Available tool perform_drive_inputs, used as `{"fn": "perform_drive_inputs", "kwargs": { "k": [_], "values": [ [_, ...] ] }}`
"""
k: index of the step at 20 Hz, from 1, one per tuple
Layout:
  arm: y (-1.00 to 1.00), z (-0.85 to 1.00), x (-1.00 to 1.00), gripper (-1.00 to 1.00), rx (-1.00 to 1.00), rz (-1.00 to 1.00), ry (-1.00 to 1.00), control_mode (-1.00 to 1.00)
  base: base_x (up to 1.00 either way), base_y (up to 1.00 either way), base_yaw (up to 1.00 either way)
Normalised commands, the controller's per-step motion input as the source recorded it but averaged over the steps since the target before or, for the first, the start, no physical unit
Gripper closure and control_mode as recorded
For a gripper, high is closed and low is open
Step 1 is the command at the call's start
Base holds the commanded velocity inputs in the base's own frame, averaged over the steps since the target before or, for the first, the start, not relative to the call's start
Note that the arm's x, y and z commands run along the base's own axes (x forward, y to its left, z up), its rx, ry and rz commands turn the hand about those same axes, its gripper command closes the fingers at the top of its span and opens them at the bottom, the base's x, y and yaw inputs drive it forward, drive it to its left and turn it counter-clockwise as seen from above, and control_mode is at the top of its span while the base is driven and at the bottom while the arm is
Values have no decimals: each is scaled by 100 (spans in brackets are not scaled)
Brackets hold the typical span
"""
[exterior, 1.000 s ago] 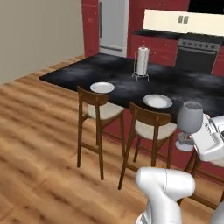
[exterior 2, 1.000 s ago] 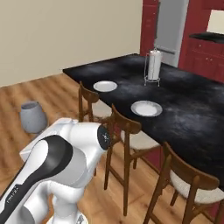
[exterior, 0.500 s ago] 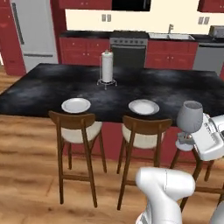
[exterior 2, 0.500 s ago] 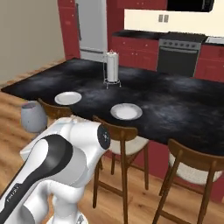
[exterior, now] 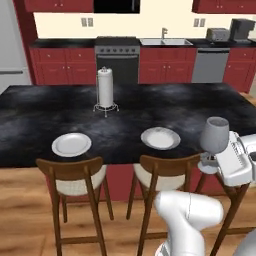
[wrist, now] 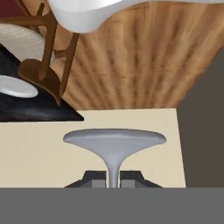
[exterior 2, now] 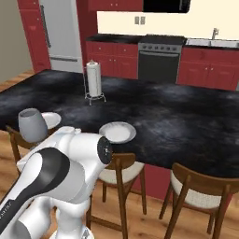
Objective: Retrieve the wine glasses from the counter and place one next to each plate.
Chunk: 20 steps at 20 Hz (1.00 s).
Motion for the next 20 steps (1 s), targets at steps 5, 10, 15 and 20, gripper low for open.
{"fn": "perform_drive_inputs", "kwargs": {
  "k": [5, 10, 15, 20],
  "values": [
    [0, 0, 0, 100, 0, 0, 0, 100, 66, -7, -4],
    [0, 0, 0, 100, 0, 0, 0, 100, 32, 0, -36],
    [0, 0, 0, 100, 0, 0, 0, 100, 22, -3, -39],
    [0, 0, 0, 100, 0, 0, 0, 100, 25, 0, -25]
  ]
}}
